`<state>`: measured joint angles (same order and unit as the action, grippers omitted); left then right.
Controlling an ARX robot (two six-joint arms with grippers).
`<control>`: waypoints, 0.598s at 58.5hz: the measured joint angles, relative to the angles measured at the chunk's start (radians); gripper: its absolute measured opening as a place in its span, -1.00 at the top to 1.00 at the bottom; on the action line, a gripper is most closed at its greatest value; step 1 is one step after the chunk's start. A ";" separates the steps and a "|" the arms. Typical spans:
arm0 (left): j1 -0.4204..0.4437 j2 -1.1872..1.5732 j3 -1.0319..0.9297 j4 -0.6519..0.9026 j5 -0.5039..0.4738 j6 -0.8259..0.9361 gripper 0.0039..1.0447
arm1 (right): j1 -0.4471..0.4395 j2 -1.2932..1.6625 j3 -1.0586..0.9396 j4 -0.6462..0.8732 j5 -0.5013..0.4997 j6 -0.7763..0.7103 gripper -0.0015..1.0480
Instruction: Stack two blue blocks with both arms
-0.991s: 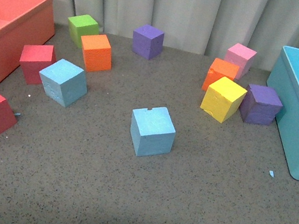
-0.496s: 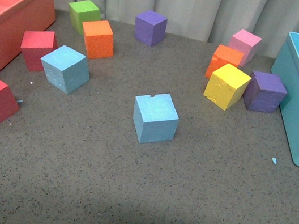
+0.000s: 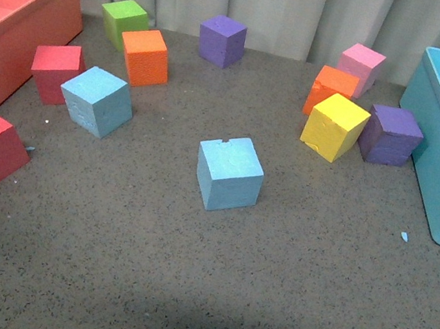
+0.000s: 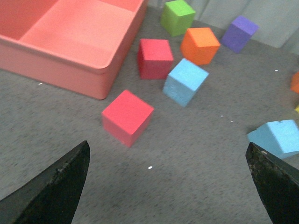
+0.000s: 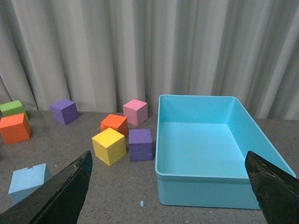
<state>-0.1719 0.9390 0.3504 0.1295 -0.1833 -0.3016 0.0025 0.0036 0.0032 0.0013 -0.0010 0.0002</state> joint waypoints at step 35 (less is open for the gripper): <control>-0.076 0.970 0.881 -0.518 0.032 -0.604 -0.88 | 0.000 0.000 0.000 0.000 0.000 0.000 -0.82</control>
<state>-0.2474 1.9087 1.2312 -0.3882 -0.1513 -0.9054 0.0025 0.0036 0.0032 0.0013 -0.0010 0.0002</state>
